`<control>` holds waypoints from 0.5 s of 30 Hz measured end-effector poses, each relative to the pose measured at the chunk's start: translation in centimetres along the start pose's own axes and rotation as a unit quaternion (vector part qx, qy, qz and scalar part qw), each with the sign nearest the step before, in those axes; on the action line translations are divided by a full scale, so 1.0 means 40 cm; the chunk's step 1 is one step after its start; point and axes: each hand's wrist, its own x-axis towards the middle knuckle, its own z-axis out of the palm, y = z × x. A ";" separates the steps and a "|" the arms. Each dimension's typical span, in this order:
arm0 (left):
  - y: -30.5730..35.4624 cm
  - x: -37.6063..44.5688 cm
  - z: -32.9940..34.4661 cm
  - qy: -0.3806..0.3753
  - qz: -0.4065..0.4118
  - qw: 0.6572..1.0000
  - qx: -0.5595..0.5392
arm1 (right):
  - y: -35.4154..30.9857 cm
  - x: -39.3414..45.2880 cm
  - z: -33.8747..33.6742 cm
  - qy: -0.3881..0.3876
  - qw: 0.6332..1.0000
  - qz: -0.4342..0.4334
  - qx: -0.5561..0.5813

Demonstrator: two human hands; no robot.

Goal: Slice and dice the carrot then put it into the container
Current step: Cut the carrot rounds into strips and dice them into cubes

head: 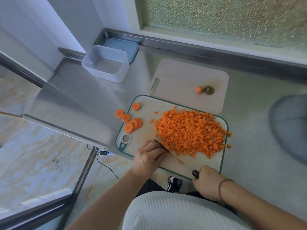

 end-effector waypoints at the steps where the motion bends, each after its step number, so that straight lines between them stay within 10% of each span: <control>1: 0.000 0.000 0.001 -0.001 0.000 1.000 -0.002 | 0.000 -0.001 -0.001 -0.003 1.000 0.000 0.000; 15: 0.025 0.004 -0.001 0.014 -0.051 0.999 0.008 | -0.008 -0.010 -0.013 -0.012 1.000 0.019 0.005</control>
